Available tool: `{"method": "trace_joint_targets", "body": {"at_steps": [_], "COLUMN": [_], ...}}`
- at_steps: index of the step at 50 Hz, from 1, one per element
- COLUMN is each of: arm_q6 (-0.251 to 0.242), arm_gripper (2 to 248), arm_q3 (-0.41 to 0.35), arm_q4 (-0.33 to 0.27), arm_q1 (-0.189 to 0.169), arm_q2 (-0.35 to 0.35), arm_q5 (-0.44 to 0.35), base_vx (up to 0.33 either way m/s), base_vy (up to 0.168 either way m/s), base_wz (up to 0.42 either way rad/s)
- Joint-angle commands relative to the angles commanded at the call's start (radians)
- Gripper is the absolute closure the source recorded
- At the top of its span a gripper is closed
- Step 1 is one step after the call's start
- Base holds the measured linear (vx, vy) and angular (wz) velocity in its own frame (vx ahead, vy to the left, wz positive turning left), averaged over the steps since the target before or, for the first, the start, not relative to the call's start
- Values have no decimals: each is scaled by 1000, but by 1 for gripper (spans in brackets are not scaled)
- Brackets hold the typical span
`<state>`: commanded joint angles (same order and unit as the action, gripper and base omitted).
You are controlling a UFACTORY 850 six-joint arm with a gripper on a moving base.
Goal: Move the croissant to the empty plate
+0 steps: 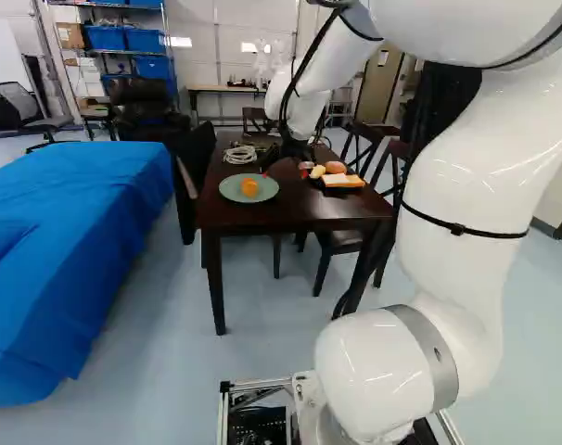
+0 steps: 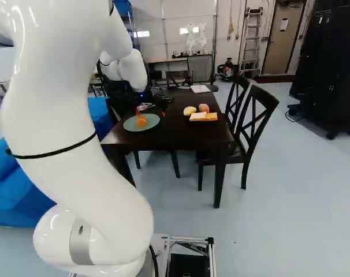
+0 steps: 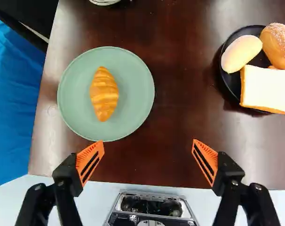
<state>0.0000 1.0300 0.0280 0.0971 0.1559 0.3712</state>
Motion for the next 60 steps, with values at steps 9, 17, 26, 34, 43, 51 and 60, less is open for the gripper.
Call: {"method": "trace_joint_targets", "body": {"at_steps": [9, 17, 26, 34, 43, 51, 60], "arm_q6": [0, 0, 0, 0, 0, 0, 0], "arm_gripper": [3, 3, 3, 3, 3, 3, 3], "arm_q3": [-45, -88, -145, -203, -272, -340, -423], "arm_q4": [-1, -3, -4, -6, -8, -10, -13], "arm_q1": [-5, -9, -15, -21, -28, -35, -44], "arm_q2": [-21, -41, -67, -93, -126, -157, -195], "arm_q5": [-59, -116, -191, -267, -359, -449, -558], "base_vx": [0, 0, 0, 0, 0, 0, 0], "base_vy": [0, 0, 0, 0, 0, 0, 0], "base_wz": [0, 0, 0, 0, 0, 0, 0]}}
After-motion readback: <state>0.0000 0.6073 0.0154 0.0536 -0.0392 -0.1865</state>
